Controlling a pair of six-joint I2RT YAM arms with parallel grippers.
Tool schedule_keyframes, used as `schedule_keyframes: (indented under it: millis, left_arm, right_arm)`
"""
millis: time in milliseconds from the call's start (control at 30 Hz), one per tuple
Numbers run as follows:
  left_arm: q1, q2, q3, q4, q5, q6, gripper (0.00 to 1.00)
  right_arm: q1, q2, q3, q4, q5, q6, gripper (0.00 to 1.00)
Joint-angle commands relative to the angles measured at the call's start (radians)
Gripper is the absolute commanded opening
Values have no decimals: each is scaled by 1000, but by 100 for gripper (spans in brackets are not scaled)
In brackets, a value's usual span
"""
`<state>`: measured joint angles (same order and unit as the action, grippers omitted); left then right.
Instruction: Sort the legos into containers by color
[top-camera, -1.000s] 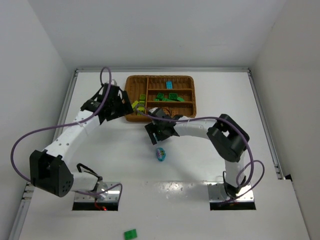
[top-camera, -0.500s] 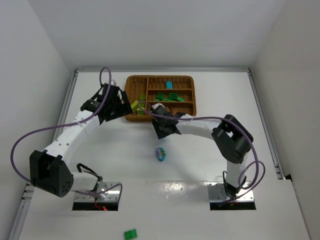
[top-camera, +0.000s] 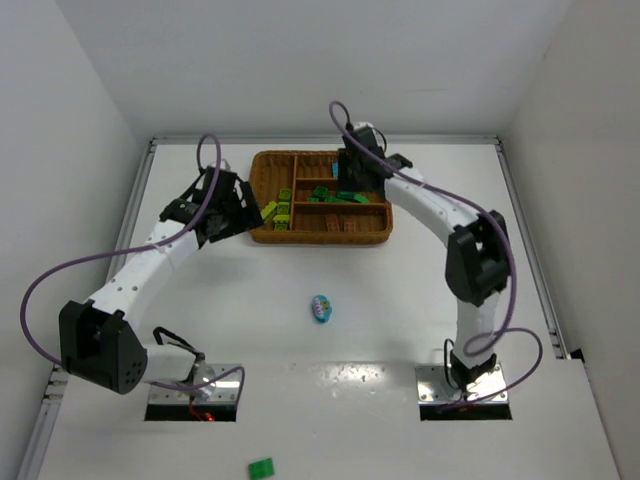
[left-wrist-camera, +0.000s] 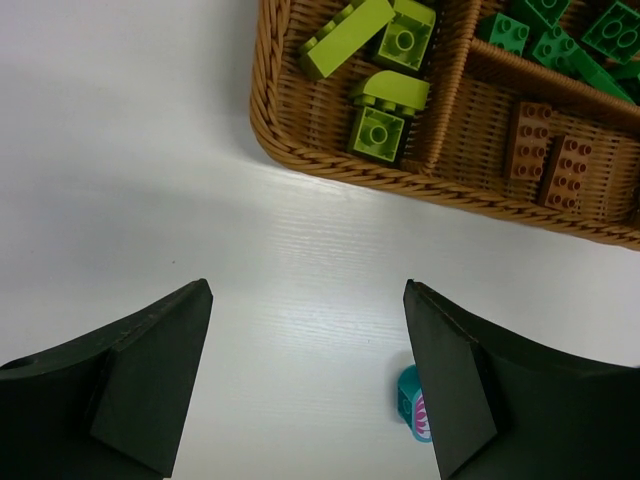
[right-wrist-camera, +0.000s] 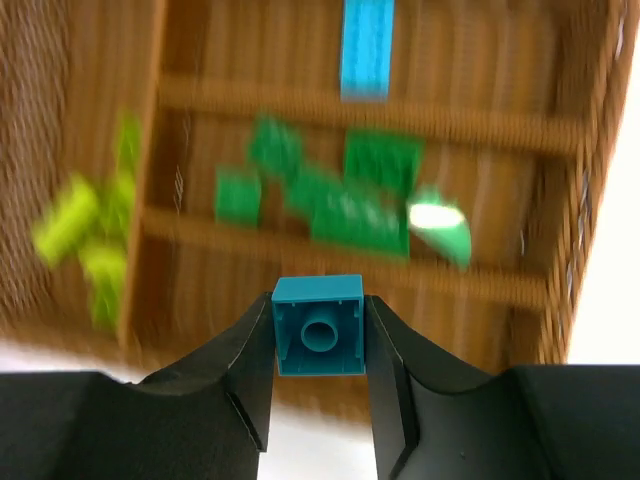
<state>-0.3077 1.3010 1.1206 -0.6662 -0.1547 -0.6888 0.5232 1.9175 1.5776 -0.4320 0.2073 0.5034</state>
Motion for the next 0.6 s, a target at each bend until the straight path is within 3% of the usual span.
schedule_keyframes:
  millis: [0, 100, 200, 400, 567]
  left_arm:
    - [10, -12, 28, -4, -6, 17, 84]
    - [10, -12, 28, -4, 17, 17, 84]
    - [10, -3, 28, -4, 26, 17, 84]
    - [19, 6, 28, -13, 26, 17, 84]
    - [19, 6, 37, -32, 26, 17, 84]
  right_arm:
    - [-35, 167, 201, -53, 1, 23, 34]
    - [-67, 327, 477, -111, -43, 35, 34]
    - [-80, 423, 620, -122, -63, 53, 34]
    - [-112, 532, 683, 12, -62, 73, 34]
    - [-130, 623, 806, 22, -62, 83, 35]
